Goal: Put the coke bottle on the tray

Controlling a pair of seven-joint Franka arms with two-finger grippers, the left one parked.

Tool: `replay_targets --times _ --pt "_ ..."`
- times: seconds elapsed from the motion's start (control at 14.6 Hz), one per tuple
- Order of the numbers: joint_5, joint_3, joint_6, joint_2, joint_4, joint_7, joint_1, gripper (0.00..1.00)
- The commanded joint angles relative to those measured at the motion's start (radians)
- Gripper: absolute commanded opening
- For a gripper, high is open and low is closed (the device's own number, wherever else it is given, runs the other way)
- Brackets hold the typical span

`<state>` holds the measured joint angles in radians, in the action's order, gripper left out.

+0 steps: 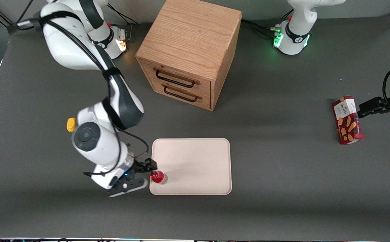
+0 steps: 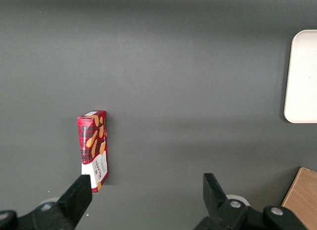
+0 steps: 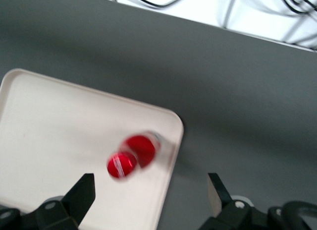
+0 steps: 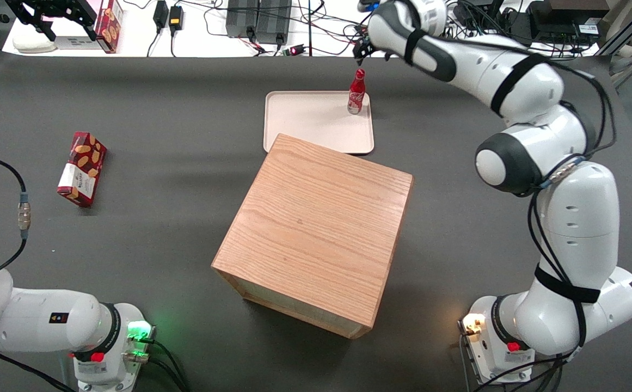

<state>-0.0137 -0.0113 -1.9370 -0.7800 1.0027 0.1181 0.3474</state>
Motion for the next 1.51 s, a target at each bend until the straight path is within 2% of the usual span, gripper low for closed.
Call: replay_targets --times 0.0,0.07,0.27,0.34,0.55,0.76,0.89,1.1,1.44 --pt "-0.002 0.016 0.108 0.201 0.162 0.021 -0.034 1.00" --pt "-0.014 0.030 0.127 0.275 0.241 0.025 -0.037 1.00" --pt "-0.133 0.144 0.168 0.531 0.487 0.026 -0.033 1.00" --pt "-0.138 0.171 0.183 0.614 0.563 0.043 -0.033 1.00" --pt "-0.123 0.234 0.255 0.813 0.729 0.137 -0.031 1.00" --pt "-0.003 0.258 0.326 0.958 0.816 0.132 -0.033 1.00" --pt "0.006 0.275 0.335 1.016 0.867 0.126 -0.034 1.00" --pt "0.057 0.268 0.342 1.012 0.861 0.100 -0.036 1.00" --pt "0.057 0.264 0.342 0.960 0.798 0.098 -0.033 1.00"
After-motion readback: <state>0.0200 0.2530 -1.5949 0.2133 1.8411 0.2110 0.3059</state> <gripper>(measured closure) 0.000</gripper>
